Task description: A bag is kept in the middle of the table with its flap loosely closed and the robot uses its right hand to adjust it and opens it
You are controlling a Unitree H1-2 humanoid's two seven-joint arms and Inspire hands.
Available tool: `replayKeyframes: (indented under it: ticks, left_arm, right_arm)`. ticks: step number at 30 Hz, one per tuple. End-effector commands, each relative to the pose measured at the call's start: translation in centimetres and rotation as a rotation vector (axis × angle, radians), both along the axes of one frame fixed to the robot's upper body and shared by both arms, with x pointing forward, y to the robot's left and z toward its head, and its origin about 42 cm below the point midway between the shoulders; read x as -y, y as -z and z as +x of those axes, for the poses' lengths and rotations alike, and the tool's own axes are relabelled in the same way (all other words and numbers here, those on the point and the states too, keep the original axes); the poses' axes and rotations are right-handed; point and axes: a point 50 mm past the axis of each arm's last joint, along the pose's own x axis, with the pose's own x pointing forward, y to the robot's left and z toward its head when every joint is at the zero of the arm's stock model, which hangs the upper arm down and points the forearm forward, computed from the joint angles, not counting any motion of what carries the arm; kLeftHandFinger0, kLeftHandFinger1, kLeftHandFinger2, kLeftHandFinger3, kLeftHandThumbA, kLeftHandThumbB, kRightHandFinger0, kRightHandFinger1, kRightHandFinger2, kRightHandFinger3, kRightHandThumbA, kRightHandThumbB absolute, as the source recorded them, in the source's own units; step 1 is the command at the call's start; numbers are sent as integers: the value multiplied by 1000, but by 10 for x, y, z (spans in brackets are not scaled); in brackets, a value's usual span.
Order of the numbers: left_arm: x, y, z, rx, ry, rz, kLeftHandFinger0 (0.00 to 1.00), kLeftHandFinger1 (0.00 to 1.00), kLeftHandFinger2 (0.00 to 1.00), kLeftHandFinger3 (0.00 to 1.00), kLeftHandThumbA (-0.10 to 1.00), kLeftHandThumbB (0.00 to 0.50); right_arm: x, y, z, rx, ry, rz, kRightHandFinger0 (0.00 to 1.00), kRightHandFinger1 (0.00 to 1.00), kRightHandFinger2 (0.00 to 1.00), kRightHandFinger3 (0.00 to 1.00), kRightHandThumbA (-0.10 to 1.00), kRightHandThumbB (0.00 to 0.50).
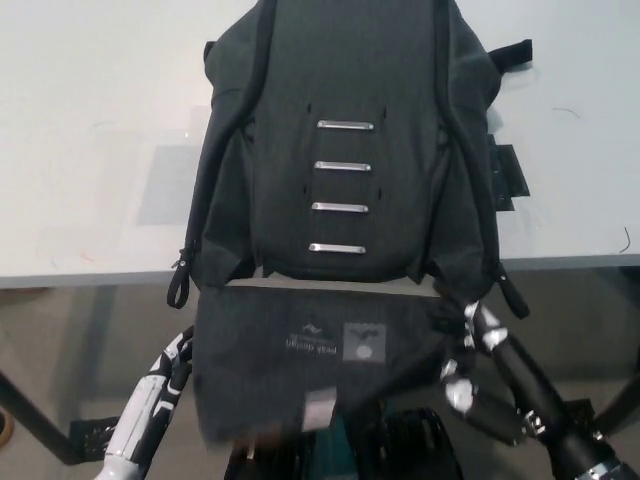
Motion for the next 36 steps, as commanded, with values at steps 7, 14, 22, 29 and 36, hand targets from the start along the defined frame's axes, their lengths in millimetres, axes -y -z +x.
replayKeyframes:
  ticks: [7,14,22,29,36]
  left_arm:
    - [-5,-17,15,55,9,39,1000,1000,1000,1000,1000,144]
    - [-2,-21,20,59,17,23,1000,1000,1000,1000,1000,121]
    - [-2,-25,23,70,20,33,1000,1000,1000,1000,1000,115]
    - [-2,-25,23,66,24,37,1000,1000,1000,1000,1000,97]
    - [-4,-26,26,77,22,41,1000,1000,1000,1000,1000,94]
  right_arm:
    - [7,36,-6,-106,-120,-230,1000,1000,1000,1000,836,400]
    - [18,45,-7,-136,-142,-208,1000,1000,1000,1000,999,414]
    - [50,33,-13,-8,73,93,1000,1000,1000,1000,1000,396]
    - [88,12,-29,212,334,428,1000,1000,1000,1000,1000,374]
    - [110,19,-33,294,555,653,1000,1000,1000,1000,1000,394]
